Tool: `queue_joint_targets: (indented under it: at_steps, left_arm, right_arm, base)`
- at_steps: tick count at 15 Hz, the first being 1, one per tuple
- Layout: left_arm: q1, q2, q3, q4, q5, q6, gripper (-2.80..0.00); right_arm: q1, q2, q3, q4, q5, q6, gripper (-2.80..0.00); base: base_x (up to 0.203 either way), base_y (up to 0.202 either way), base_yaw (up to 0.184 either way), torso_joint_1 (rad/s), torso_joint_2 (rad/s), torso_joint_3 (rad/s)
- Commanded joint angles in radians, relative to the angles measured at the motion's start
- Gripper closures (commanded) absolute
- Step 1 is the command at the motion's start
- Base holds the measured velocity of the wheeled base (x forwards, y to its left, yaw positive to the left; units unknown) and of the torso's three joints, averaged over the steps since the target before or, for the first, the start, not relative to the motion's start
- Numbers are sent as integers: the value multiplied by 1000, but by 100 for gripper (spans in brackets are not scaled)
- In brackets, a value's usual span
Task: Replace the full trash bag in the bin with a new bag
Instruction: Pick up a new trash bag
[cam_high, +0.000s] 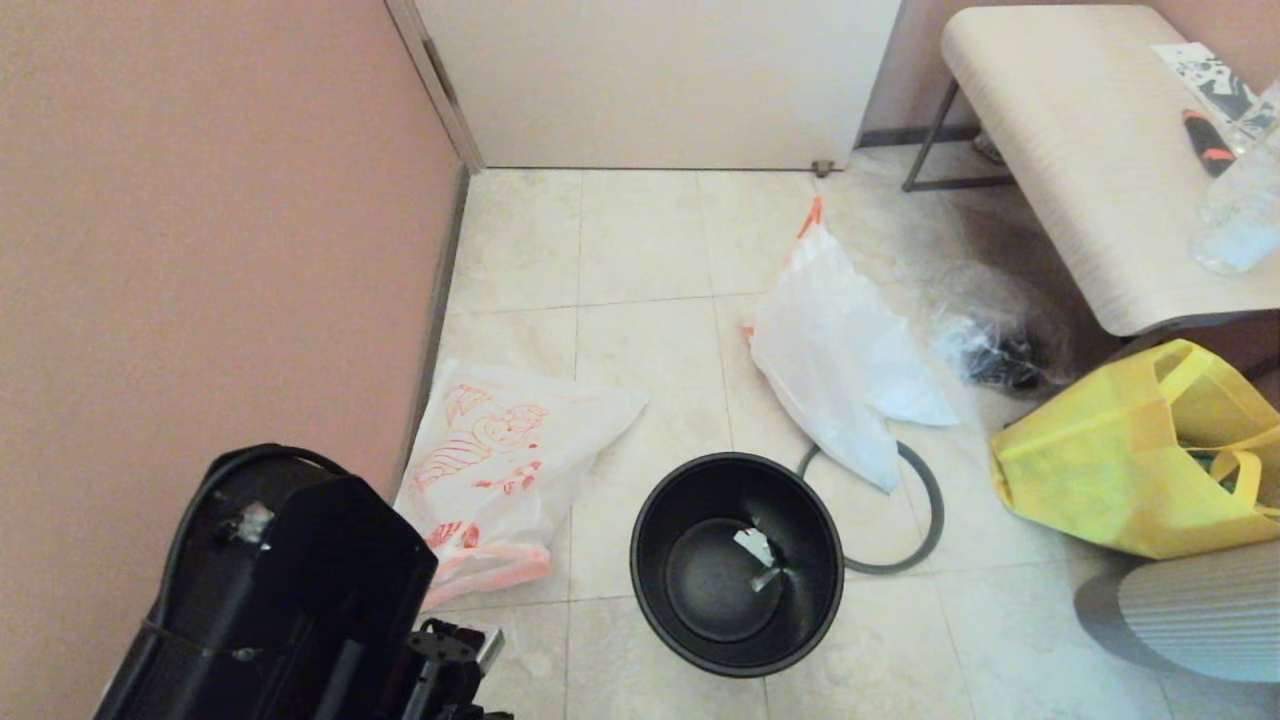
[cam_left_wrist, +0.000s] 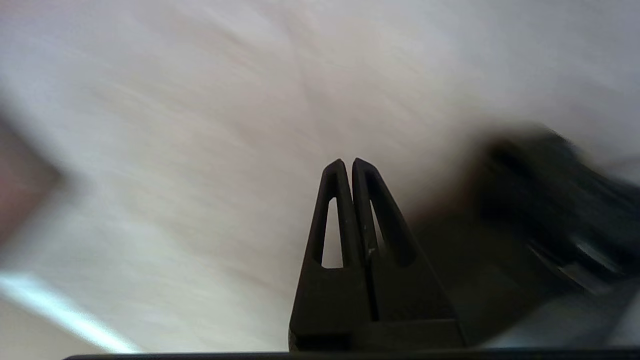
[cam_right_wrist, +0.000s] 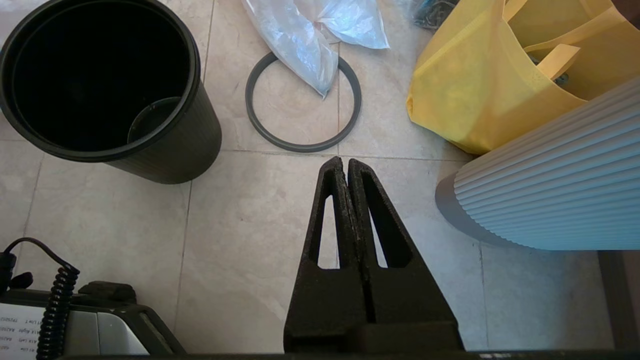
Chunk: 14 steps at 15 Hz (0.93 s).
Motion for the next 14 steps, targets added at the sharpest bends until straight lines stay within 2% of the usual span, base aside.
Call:
queue_joint_targets:
  at_steps: [1, 3, 5, 7, 11, 14]
  left_arm:
    - [40, -77, -28, -8, 132, 128, 0]
    - [77, -170, -40, -8, 146, 240, 0]
    - [161, -228, -74, -8, 151, 459, 0]
    - [232, -264, -132, -8, 145, 595, 0]
    - [243, -304, -213, -8, 137, 705, 0]
    - [239, -288, -229, -8, 110, 748, 0]
  right_arm:
    - [-1, 3, 2, 0, 0, -4, 0]
    - [-1, 3, 3, -1, 0, 1, 0]
    - [-1, 3, 6, -4, 0, 2, 0]
    - [-1, 3, 16, -36, -1, -4, 0]
    - [0, 3, 45, -114, -5, 4, 0]
    - [-1, 3, 48, -119, -21, 78, 0]
  base:
    - [0, 0, 0, 0, 0, 0]
    - [0, 0, 0, 0, 0, 0]
    - [0, 0, 0, 0, 0, 0]
    - [0, 0, 0, 0, 0, 0]
    - [0, 0, 0, 0, 0, 0]
    - [0, 0, 0, 0, 0, 0]
